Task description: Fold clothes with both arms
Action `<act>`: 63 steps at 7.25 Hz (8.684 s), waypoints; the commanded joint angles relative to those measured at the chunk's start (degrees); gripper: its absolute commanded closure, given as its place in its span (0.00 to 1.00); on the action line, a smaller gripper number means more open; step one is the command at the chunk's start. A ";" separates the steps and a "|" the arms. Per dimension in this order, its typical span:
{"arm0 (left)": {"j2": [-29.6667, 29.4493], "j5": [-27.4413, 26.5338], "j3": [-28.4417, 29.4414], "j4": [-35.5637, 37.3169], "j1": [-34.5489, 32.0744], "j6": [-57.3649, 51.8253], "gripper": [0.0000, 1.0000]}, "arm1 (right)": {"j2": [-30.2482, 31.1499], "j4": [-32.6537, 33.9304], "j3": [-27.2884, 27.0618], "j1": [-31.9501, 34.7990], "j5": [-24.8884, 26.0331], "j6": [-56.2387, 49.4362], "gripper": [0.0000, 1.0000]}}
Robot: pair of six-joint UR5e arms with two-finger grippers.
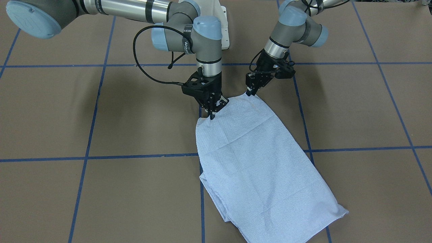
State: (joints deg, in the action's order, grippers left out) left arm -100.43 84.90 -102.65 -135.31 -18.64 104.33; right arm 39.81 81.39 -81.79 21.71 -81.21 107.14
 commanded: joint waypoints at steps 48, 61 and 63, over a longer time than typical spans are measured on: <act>17.37 39.81 -4.67 38.37 -70.31 -116.02 0.00 | 73.29 11.39 -33.88 71.62 -52.73 -113.97 0.00; 21.77 47.90 -1.76 45.14 -75.41 -115.49 0.00 | 70.14 6.77 -30.18 69.96 -53.79 -113.20 0.00; 21.68 47.55 -1.76 45.05 -75.23 -115.40 0.00 | 69.79 6.50 -30.53 69.96 -51.16 -113.03 0.00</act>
State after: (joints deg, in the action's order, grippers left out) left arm -78.74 132.61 -104.41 -90.22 -93.93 -11.06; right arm 109.70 87.99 -112.20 91.67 -133.76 -6.00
